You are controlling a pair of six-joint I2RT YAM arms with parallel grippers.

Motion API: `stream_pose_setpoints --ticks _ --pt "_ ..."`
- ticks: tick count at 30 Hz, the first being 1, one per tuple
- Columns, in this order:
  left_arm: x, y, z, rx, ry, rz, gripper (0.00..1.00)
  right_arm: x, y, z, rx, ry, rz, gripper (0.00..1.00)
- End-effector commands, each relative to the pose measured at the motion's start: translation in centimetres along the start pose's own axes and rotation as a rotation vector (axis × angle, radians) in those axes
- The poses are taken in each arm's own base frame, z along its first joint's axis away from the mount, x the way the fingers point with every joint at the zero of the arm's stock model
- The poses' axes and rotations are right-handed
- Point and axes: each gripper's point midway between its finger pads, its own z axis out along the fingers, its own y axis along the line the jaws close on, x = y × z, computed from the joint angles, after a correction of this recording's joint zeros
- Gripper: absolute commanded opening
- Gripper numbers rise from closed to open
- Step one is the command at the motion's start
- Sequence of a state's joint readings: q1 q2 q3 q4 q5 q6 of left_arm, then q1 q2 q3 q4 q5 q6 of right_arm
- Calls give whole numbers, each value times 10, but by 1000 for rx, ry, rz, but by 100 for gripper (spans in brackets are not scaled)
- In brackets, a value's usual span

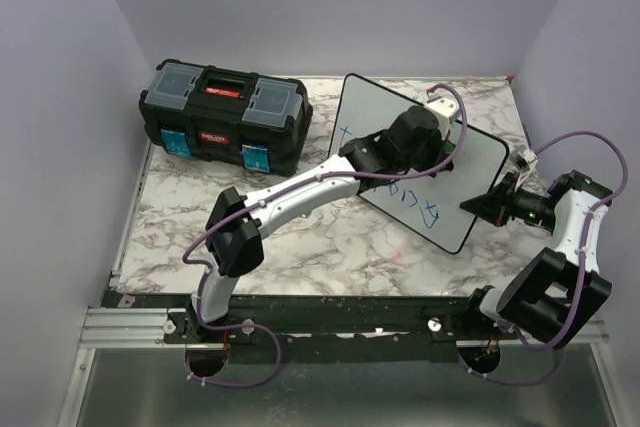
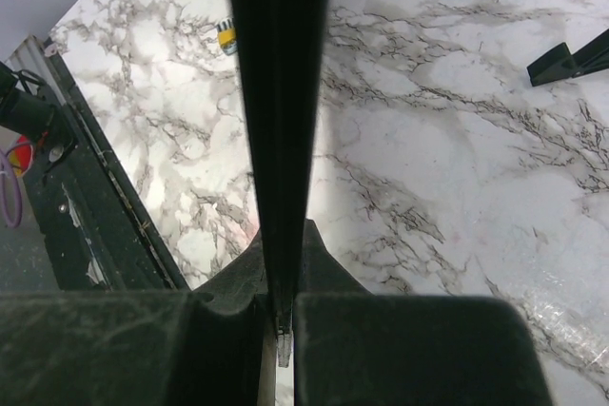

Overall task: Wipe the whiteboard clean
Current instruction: Erase the whiteboard at the center of the board.

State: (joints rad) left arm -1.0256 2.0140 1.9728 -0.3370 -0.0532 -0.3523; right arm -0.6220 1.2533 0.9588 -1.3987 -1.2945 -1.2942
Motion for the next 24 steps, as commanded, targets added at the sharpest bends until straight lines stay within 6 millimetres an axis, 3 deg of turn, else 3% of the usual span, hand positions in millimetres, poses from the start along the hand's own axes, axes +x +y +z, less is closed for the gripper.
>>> stream_pose_setpoints --ticks 1,5,8,11,15,20,24 --pt "63 -32 14 54 125 19 0 -10 8 3 -25 -31 -116 1" --pt "80 -16 16 7 151 27 0 -9 9 4 -25 -31 -115 1" --pt "79 18 16 -61 144 5 0 -10 9 3 -24 -31 -117 1" --pt "61 55 13 -133 97 -21 0 -10 9 3 -25 -32 -119 1" --pt "28 90 6 -196 24 -30 0 -10 9 3 -25 -32 -122 1" --pt "1 97 1 -207 -29 -29 0 -10 9 3 -24 -33 -117 1" --pt "-5 77 1 -150 -40 -39 0 -9 8 4 -26 -31 -113 1"
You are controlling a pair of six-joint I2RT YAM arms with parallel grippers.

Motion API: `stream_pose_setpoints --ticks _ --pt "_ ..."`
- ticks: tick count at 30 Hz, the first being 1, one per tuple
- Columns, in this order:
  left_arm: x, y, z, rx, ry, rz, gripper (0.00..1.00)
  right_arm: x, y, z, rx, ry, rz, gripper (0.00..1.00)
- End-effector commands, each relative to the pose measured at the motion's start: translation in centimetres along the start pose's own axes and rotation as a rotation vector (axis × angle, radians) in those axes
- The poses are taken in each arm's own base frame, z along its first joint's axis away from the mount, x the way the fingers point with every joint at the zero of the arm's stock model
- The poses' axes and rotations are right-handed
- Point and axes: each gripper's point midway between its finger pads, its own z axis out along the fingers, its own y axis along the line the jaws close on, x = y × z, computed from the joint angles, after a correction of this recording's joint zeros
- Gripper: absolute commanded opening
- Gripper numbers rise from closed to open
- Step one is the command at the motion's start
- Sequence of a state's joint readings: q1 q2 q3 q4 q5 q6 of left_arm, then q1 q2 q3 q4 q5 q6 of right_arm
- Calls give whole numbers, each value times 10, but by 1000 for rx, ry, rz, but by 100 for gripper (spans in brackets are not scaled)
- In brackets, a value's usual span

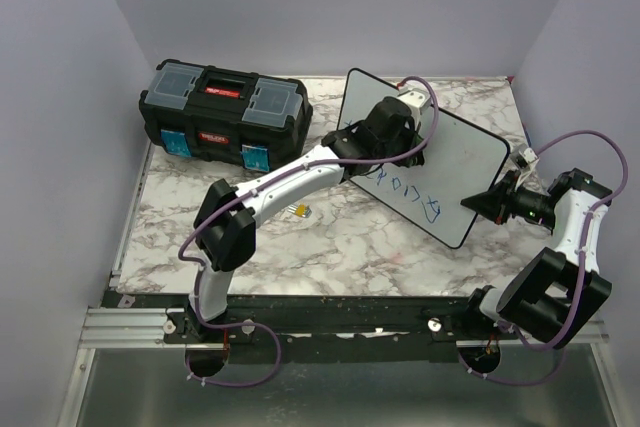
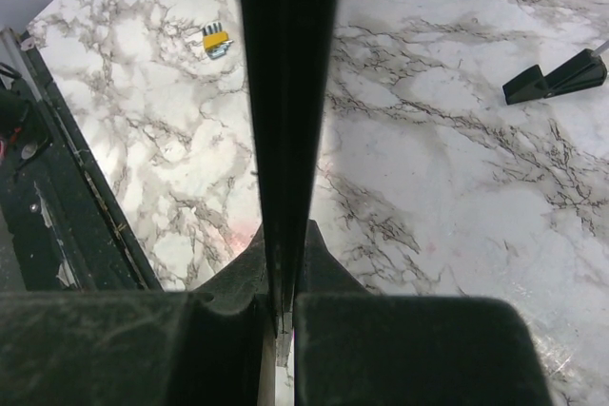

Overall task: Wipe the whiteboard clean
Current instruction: Erase the whiteboard at the center of the board.

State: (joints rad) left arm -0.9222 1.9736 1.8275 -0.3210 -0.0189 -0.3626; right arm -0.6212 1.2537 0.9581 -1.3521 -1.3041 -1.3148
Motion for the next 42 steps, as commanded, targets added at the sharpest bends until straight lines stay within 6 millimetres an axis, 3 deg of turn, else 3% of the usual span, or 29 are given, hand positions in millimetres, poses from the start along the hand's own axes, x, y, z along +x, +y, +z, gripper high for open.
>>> stream_pose_setpoints --ticks 1,8,11,15,22,26,31,35,42 --pt "-31 2 1 -45 -109 10 0 -7 16 3 -35 -20 -49 1" --pt "-23 -86 -12 117 -109 51 0 -7 15 3 -35 -20 -47 1" --pt "-33 -105 -29 151 -139 65 0 -7 15 3 -36 -19 -47 1" --pt "-47 -96 -60 128 -191 85 0 -7 13 3 -38 -22 -27 1" --pt "-30 -61 -104 59 -205 97 0 -13 5 3 -39 -21 -37 1" --pt "-28 -35 -131 24 -216 81 0 -39 -17 -4 23 3 -78 1" --pt "-22 -13 -130 41 -180 18 0 -75 -39 -12 171 7 -65 1" --pt "-30 -17 -120 91 -184 -4 0 -69 -30 -4 180 -10 -14 1" --pt "-66 -42 -97 186 -228 35 0 -44 -17 13 59 14 70 1"
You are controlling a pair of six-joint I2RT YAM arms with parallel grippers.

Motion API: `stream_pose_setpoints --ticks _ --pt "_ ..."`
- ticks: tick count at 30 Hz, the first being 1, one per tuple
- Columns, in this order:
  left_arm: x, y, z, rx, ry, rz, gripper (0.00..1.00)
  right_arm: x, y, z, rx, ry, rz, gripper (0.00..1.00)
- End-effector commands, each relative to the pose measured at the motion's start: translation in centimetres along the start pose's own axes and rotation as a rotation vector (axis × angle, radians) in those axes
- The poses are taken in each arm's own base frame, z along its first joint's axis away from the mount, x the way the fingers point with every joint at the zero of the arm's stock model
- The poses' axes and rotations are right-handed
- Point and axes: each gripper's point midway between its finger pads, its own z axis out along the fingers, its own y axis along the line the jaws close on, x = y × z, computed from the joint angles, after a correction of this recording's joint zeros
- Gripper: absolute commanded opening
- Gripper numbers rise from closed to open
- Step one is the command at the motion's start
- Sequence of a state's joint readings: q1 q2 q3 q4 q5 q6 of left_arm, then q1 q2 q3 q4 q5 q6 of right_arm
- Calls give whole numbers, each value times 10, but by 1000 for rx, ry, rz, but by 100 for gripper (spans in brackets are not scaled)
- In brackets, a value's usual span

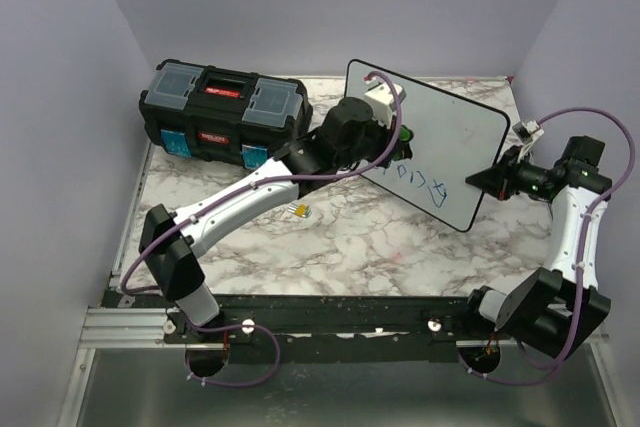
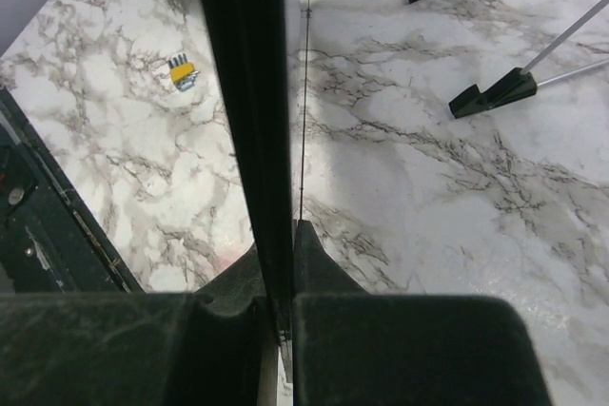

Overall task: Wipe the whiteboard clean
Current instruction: Erase the whiteboard at the center of the board.

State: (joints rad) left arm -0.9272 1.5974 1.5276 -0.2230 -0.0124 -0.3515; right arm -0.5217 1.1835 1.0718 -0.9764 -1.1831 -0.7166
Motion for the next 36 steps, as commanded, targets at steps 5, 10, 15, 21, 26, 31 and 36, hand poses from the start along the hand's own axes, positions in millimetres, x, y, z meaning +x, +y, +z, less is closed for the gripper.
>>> stream_pose_setpoints --ticks 5,10,15,21,26,31,36 --pt "-31 -42 45 187 -55 25 0 16 14 14 -105 -22 66 1" --pt "-14 -47 80 176 -23 29 0 20 13 16 -81 -41 77 1" --pt "-4 -47 106 112 -3 38 0 18 15 16 -83 -54 63 1" --pt "12 -62 114 107 33 75 0 18 16 17 -95 -62 55 1" --pt "12 -93 113 140 13 111 0 18 19 16 -102 -67 49 1" --pt "2 -83 121 27 -2 150 0 19 21 16 -104 -69 40 1" --pt "1 -25 131 -126 21 142 0 18 22 16 -105 -72 32 1"
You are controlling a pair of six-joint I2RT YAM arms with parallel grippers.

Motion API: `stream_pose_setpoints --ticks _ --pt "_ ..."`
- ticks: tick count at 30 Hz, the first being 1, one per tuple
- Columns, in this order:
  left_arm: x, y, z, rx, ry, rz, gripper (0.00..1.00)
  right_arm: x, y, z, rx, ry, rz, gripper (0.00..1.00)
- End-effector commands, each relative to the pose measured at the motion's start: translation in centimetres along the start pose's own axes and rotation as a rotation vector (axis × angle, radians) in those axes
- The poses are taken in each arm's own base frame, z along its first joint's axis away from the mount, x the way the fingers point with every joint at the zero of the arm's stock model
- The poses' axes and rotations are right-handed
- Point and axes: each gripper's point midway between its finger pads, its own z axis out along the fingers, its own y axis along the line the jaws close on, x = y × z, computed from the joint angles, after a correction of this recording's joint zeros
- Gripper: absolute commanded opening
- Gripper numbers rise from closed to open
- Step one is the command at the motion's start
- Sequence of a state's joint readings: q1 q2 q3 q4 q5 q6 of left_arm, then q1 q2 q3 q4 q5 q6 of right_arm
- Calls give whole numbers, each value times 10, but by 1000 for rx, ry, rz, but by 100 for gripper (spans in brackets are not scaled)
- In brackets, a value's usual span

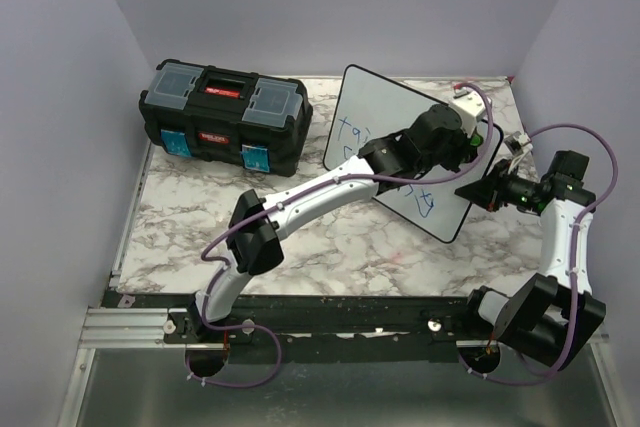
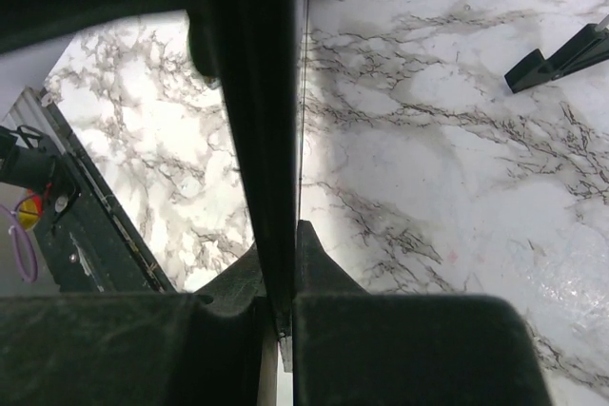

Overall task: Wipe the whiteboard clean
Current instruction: Erase the whiteboard at the center of the board.

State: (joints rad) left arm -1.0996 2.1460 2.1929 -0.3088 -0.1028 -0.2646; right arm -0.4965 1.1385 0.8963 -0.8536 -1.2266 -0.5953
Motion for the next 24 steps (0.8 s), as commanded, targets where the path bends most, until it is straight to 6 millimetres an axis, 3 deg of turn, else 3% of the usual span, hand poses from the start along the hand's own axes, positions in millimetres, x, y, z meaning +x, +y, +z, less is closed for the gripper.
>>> stream_pose_setpoints --ticks 1,6,12,15,24 --pt "12 82 4 -227 52 3 0 -12 11 1 -52 -51 -91 1" --pt "24 127 3 -290 81 -40 0 -12 12 1 -54 -52 -99 1" --pt "38 129 6 -273 115 -80 0 -12 13 1 -61 -52 -104 1" --pt "37 112 6 -224 116 -89 0 -12 15 1 -67 -52 -110 1" --pt "7 5 -6 -8 48 -20 0 -11 16 0 -76 -51 -118 1"
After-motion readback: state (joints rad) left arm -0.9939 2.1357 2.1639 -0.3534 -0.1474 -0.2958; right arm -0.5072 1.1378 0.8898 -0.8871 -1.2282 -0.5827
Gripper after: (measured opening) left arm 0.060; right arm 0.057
